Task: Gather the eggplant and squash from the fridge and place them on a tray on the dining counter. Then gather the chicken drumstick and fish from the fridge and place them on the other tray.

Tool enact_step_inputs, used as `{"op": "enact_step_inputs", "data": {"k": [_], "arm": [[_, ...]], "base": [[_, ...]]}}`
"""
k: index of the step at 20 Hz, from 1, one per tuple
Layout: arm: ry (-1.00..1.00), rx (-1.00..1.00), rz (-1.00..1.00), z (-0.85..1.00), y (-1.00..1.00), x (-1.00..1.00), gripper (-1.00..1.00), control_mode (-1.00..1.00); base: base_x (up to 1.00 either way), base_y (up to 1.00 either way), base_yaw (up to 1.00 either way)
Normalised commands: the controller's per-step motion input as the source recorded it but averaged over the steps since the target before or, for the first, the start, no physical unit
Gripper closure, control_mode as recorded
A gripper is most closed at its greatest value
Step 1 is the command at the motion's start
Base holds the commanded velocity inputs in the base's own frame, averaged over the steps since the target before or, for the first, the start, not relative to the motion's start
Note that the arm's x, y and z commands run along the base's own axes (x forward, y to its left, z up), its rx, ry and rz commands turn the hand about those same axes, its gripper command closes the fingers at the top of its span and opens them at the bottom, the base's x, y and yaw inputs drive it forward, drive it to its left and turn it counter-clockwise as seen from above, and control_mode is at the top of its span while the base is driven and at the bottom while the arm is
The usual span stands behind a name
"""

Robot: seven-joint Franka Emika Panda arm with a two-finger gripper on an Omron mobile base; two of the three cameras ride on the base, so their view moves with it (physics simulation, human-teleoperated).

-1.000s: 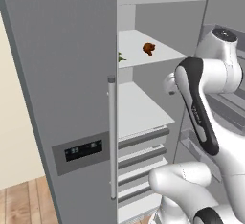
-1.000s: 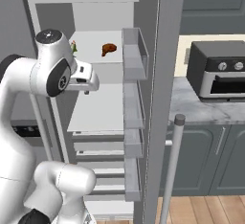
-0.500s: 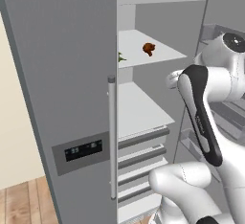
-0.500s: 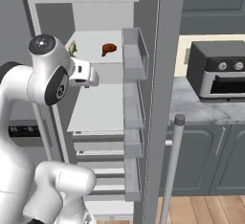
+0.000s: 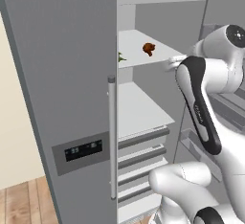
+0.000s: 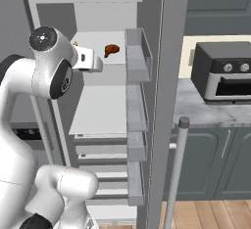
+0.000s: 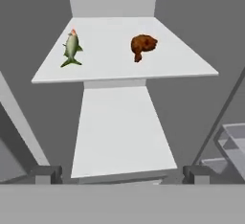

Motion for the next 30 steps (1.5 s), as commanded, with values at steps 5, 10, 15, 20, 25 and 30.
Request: {"op": "enact_step_inputs", "data": {"k": [5, 10, 15, 20, 25, 30], "arm": [[-0.13, 0.04, -0.04, 0.02, 0.00, 0.54, -1.00, -1.00], [-0.01, 0.02, -0.09, 0.03, 0.00, 0.68, -1.00, -1.00], [0.00, 0.04, -0.04, -0.02, 0.00, 0.66, -1.00, -1.00], [0.01, 0.04, 0.00, 0.00, 0.00, 0.65, -1.00, -1.00], [0.02, 0.05, 0.00, -0.03, 0.00, 0.39, -1.00, -1.00], [0.01, 0.02, 0.00, -0.21, 0.00, 0.31, -1.00, -1.00]], "base": [[0.00, 0.00, 0.00], [0.00, 0.00, 0.00], [0.00, 0.00, 0.00], [0.00, 0.00, 0.00], [0.00, 0.00, 0.00], [0.00, 0.00, 0.00]]}}
